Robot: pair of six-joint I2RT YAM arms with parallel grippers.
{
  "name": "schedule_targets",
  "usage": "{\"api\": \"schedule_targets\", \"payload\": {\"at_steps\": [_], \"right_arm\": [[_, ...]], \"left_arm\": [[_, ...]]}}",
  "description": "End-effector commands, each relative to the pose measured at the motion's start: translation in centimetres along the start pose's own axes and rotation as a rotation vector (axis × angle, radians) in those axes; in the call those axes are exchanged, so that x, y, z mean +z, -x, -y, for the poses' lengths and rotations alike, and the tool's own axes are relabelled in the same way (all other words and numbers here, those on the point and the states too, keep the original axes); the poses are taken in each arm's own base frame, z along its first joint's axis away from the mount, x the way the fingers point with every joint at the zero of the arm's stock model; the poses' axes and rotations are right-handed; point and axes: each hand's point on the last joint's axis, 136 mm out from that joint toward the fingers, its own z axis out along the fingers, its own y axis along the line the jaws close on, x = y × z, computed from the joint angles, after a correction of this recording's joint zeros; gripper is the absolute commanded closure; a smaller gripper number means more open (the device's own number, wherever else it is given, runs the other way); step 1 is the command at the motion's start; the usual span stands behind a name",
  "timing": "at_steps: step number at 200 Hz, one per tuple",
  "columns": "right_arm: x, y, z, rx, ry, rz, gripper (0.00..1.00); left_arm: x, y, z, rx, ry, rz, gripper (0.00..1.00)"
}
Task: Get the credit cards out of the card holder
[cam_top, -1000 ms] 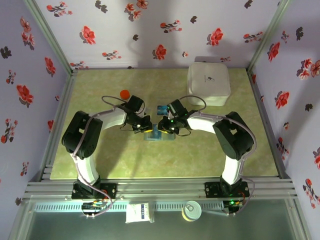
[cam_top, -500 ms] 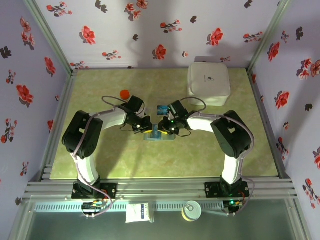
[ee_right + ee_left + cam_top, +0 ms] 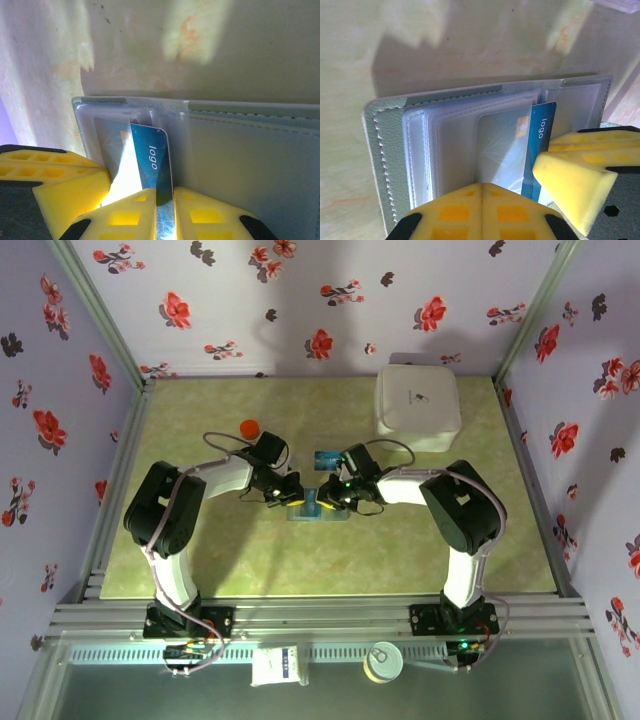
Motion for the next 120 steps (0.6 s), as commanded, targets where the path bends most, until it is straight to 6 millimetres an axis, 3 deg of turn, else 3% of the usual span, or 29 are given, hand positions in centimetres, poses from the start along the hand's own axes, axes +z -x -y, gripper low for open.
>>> {"api": "schedule_targets", "payload": {"at_steps": [1,57,120], "right_arm": [[-0.1,0.1,-1.3,0.003,0.08,0.006,0.87],[-0.1,0.1,-1.6,0.006,0.123,0.006,0.89],[-1.3,0.4,0.1,0.002,0.063,0.037,0.95]], "left_arm": [[0.6,-1.3,-1.3,-0.016,0.036,-0.048,1.0],[0.6,-1.4,-1.3,-0.024,0.031,-0.044,1.0],[0.2,-1.3,-1.0,-0.022,0.023,-0.035,1.0]]}}
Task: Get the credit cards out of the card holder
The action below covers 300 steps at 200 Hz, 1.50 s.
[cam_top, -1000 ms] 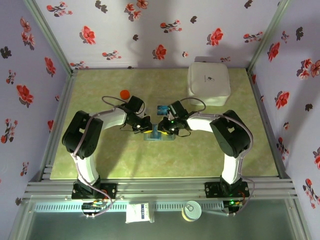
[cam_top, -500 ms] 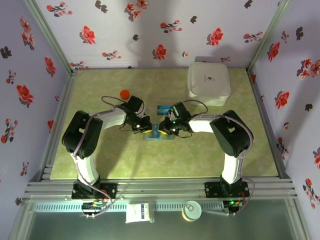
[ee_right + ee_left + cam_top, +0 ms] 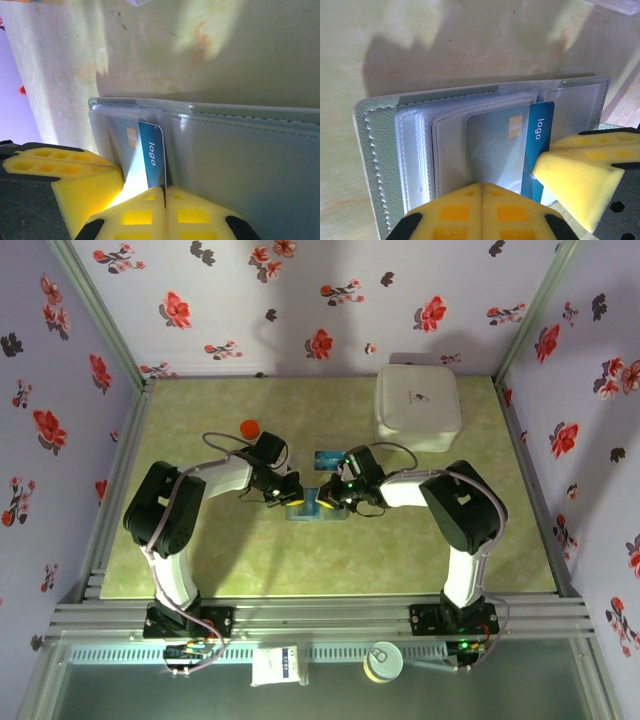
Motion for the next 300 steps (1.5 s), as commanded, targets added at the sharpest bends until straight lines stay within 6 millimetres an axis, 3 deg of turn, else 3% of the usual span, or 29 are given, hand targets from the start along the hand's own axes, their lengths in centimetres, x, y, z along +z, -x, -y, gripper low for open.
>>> {"api": "schedule_targets", "payload": {"at_steps": [1,46,79,146,199,300], "right_arm": [[-1.2,0.1,0.2,-0.015,-0.011,0.02,0.95],[-2.9,0.4,1.6,-0.038,-0.091,0.031,0.96],[-3.9,0.4,1.5,-0.066,-0.127,0.024,0.96],[-6.0,1.5,-1.1,-0.209,-0.164,0.034,0.97],[-8.0,2.8,-2.1,-0.557,-0.298,-0.013,1.0],[-10.3,6.7,-4.8,-1.389,-0.476,-0.226,1.0]], "left_arm": [[0.1,-1.3,-0.9,-0.02,0.027,-0.035,1.0],[-0.1,-1.1,-0.6,-0.02,0.015,-0.023,1.0],[-0.2,-0.9,-0.4,-0.016,0.01,-0.014,1.0],[-2.5,0.2,1.2,0.008,-0.037,0.054,0.97],[-4.1,0.7,0.1,-0.011,-0.047,0.104,0.95],[-5.2,-1.4,-3.1,-0.052,-0.02,0.106,0.94]]}}
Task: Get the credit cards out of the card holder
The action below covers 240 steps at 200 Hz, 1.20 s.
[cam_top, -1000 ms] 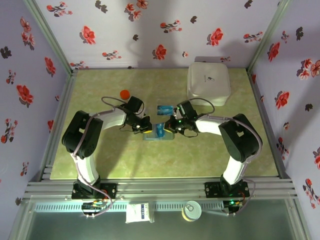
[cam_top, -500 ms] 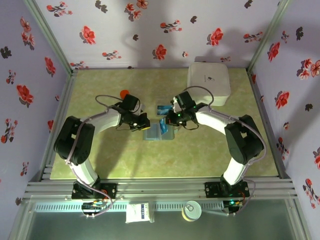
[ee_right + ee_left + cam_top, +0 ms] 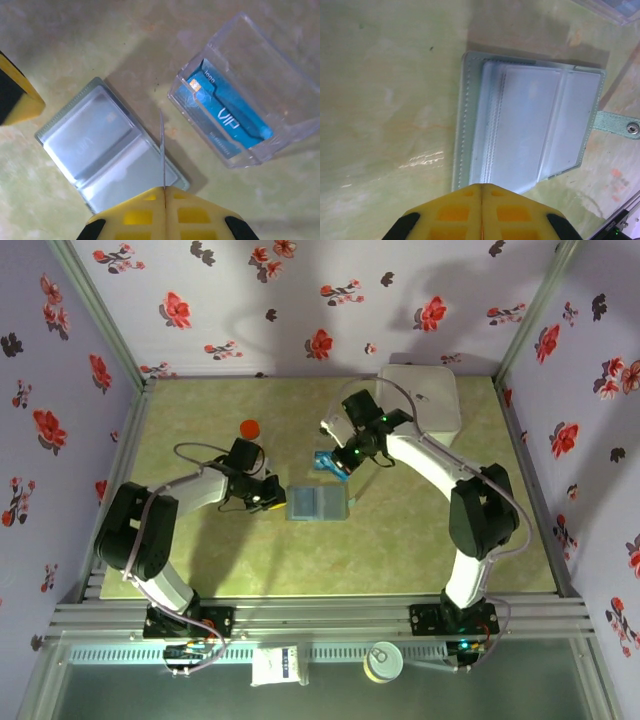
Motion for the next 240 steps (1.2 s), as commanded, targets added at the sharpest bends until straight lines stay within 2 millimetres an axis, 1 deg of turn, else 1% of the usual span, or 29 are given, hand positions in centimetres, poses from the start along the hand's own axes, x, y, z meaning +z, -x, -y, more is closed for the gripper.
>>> {"api": "schedule_targets", "payload": {"at_steps": [1,26,53,94,120,142,205,240], "right_arm": [[-0.3,-0.9,1.1,-0.28,-0.037,-0.105,1.0],[-0.5,-0.1,2.1,-0.387,-0.043,-0.153,1.0],[-0.4,1.1,2.1,-0.46,0.006,-0.179,1.0],[0.4,2.9,2.8,-0.5,0.06,-0.185,1.0],[1.0,3.7,3.6,-0.506,0.061,-0.183,1.0],[1.8,4.0,4.2,-0.516,0.061,-0.182,1.0],[3.8,5.0,5.6,-0.526,0.051,-0.164,1.0],[4.9,3.9,5.3,-0.508,0.093,-0.195,1.0]], "left_arm": [[-0.9,-0.2,-0.2,0.01,0.0,0.018,0.93],[-0.9,-0.4,-0.6,0.002,0.004,0.016,0.94],[-1.0,-0.2,-0.5,-0.003,-0.002,0.022,0.94],[-1.4,0.2,-0.2,0.0,-0.008,0.033,0.94],[-1.4,0.7,-0.7,-0.004,-0.002,0.042,0.94],[-1.3,1.0,-0.9,-0.012,-0.001,0.047,0.94],[-0.6,1.6,-0.4,-0.007,-0.014,0.026,0.94],[-0.6,2.2,-0.2,-0.004,-0.017,0.03,0.94]]}}
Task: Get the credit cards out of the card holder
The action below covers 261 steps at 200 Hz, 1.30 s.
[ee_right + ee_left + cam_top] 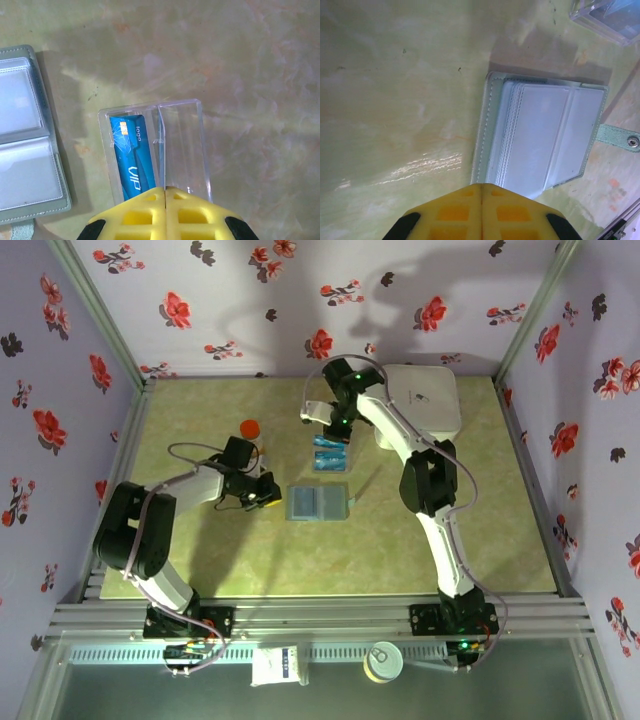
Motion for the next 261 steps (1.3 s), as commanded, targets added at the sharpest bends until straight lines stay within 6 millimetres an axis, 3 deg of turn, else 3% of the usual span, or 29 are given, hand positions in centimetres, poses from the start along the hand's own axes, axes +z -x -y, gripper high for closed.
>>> {"api": "schedule_targets", "payload": {"at_steps": [1,67,104,138,160,261], "right_arm": [[0.9,-0.9,-0.7,0.0,0.059,-0.02,1.0],[1.9,-1.5,-1.2,0.019,0.09,-0.037,1.0],[0.0,-0.4,-0.2,-0.001,0.029,-0.001,1.0],[-2.5,0.9,-0.9,-0.013,0.028,0.056,1.0],[-3.0,1.0,-1.1,-0.022,0.029,0.062,1.0],[1.2,-2.1,-1.9,-0.021,0.111,-0.066,1.0]], "left_arm": [[-0.2,0.9,0.6,0.023,-0.019,0.005,0.94],[0.1,1.1,0.3,0.018,-0.018,-0.003,0.94],[0.2,1.2,0.1,0.011,-0.017,-0.001,0.94],[0.2,1.3,0.2,0.012,-0.022,0.002,0.94],[0.4,1.4,0.2,0.01,-0.025,-0.004,0.94],[1.1,1.3,0.0,0.001,-0.027,-0.021,0.94]]}}
